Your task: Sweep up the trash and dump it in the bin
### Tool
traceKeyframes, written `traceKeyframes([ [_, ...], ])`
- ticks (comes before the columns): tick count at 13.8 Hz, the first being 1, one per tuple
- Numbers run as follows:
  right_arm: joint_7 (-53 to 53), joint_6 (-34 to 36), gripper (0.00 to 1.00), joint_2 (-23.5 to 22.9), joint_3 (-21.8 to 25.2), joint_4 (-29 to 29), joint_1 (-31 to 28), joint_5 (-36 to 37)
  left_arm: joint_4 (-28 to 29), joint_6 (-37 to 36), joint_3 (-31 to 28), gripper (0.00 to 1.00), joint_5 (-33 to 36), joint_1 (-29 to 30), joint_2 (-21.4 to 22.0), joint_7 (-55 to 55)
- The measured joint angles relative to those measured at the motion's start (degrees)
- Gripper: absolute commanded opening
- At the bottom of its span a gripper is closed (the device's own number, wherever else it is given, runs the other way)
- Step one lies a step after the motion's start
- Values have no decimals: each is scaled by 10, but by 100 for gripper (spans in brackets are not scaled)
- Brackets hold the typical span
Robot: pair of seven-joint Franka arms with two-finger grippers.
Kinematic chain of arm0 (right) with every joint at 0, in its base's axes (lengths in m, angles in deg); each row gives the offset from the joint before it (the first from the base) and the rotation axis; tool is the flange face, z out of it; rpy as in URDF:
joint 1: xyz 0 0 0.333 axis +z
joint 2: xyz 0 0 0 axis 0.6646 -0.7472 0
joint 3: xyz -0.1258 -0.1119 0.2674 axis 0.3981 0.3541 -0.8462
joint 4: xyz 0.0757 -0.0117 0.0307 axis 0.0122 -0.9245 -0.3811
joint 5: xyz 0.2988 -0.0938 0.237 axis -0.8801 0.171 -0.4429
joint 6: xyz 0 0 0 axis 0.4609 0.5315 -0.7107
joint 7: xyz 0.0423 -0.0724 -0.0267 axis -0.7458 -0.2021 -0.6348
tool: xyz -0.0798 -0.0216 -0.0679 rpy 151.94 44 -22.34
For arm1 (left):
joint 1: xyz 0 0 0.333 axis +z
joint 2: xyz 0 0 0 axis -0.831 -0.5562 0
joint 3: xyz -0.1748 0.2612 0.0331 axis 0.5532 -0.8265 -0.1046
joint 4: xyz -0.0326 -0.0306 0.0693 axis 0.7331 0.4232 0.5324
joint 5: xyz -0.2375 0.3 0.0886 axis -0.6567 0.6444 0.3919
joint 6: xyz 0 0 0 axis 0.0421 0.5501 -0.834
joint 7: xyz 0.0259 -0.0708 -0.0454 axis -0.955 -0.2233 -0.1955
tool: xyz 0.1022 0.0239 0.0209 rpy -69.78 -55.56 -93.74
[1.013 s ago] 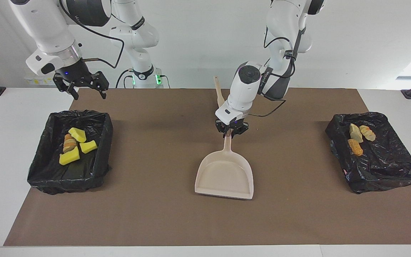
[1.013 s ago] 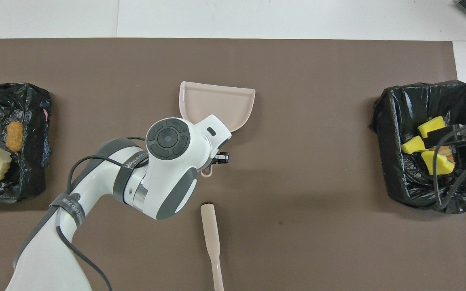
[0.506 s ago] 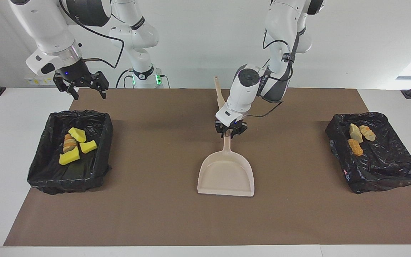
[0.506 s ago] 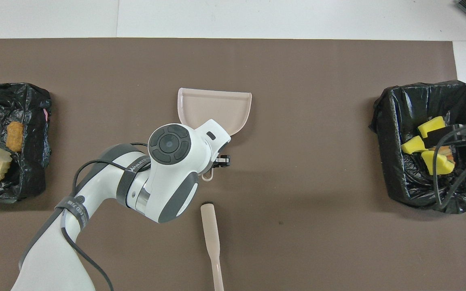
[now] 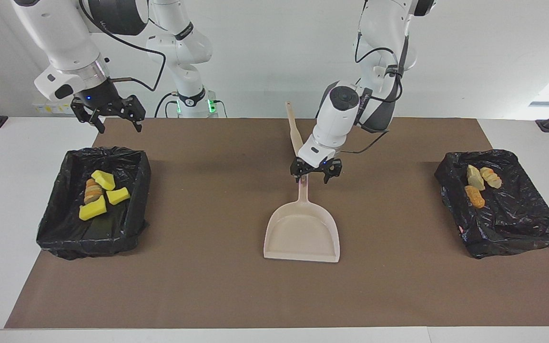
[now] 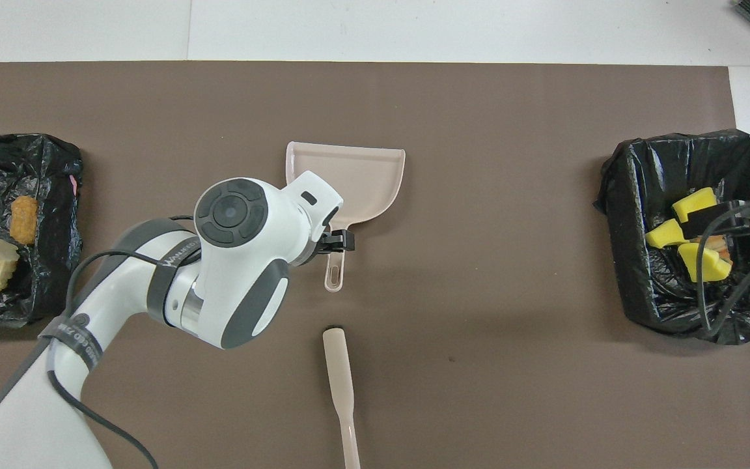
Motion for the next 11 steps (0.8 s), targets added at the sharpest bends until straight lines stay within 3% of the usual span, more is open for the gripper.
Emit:
traceKeyframes([
  [4,0,0,100,0,0,0,0,0,-4,-63,-5,100,21,73,39,-31],
  [8,0,0,100,0,0,0,0,0,-3,-131,-7,100,23,165,69,-152],
  [11,0,0,100,0,0,0,0,0,-4,-139,-7,100,23,223,80,-231],
])
